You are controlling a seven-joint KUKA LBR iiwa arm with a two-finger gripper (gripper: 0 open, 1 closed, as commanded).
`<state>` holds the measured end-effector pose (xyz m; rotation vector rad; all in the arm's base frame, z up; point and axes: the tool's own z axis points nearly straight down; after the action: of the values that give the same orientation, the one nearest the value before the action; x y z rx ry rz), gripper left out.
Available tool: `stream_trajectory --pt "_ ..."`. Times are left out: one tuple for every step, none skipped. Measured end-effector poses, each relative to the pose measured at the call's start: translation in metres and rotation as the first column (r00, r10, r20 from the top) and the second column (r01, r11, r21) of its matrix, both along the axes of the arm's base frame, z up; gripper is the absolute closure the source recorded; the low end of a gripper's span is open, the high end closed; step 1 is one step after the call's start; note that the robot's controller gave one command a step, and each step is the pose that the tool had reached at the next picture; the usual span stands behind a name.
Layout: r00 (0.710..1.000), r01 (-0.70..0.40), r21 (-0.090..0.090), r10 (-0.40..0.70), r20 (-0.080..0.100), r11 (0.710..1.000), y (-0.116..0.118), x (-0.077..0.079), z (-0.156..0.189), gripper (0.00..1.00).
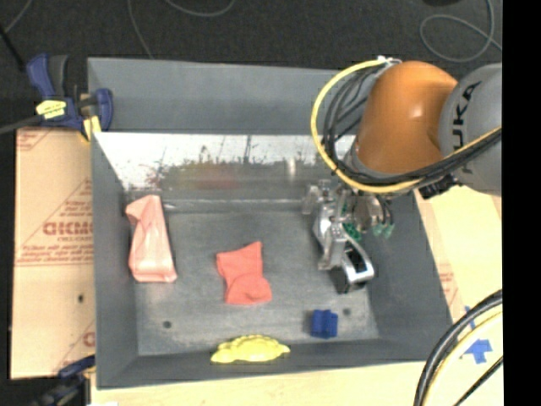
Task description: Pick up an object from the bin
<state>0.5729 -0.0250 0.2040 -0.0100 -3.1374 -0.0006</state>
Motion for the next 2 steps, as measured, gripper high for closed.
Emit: stream_trajectory --pt "1.0 -0.001 -0.001 0.001 0.008 1.0 0.0 0.001 0.005 0.0" --pt "0.994 -0.112 -0.002 0.112 0.01 0.994 0.029 -0.008 -0.042 0.0"
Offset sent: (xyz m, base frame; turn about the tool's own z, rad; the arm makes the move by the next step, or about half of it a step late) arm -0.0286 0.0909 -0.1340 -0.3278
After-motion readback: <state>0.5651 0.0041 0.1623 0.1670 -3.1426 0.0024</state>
